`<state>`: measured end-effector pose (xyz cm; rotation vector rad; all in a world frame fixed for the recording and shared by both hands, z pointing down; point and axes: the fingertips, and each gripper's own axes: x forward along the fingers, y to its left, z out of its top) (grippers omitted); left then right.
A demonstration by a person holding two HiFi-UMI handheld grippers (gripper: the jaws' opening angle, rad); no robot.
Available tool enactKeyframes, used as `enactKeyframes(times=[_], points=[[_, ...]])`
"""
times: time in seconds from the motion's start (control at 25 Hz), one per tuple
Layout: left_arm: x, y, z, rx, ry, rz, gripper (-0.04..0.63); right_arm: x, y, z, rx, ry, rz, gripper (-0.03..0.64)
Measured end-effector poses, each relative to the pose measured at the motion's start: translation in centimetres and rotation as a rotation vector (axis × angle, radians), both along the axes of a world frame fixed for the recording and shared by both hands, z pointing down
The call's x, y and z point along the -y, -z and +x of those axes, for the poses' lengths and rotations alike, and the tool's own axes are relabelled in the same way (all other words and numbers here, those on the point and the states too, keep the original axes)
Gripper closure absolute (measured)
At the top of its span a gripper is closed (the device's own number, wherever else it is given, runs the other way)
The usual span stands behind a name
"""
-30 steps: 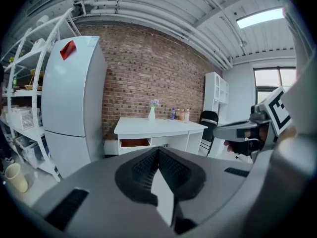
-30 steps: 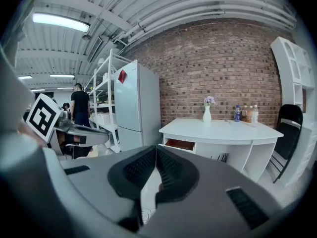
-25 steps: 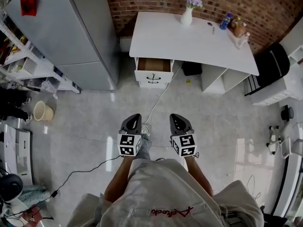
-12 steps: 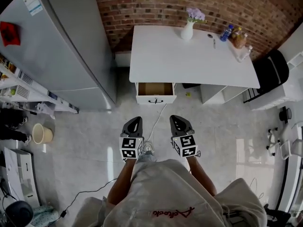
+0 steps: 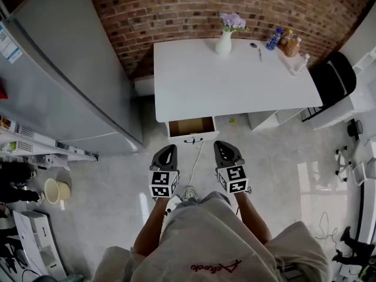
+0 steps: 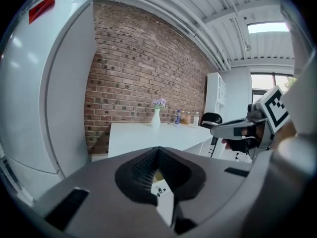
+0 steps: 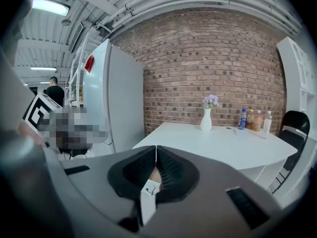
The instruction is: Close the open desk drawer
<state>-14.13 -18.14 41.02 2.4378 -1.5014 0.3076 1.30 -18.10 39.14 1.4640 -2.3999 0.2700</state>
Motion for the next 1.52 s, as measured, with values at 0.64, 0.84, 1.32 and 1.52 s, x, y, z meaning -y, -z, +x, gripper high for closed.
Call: enactKeyframes(times=[0.64,0.84,1.32,1.52], points=[[1.4,-2.2,3.3,0.041,0.024,-0.073,0.583,3.5,-2.2,2.1,0.018,0.075,-0.06,0.598],[1.5,-4.3,4.0,0.044,0.026,-0.087,0.583,3.7,-4.3,2.8,0.012,0.08,-0.089,0.598],[-3.4,-18.1,2.0,0.029,0.042,-0.254,0.583,-1.8,-19.7,0.9,0.0,0.09,-0.296,0.598],[-6.0,-24.3,2.5,0.043,0.018,-0.328,0.583,-5.1,-26.2,1.2,-0.033,0.089,-0.376,0.598]])
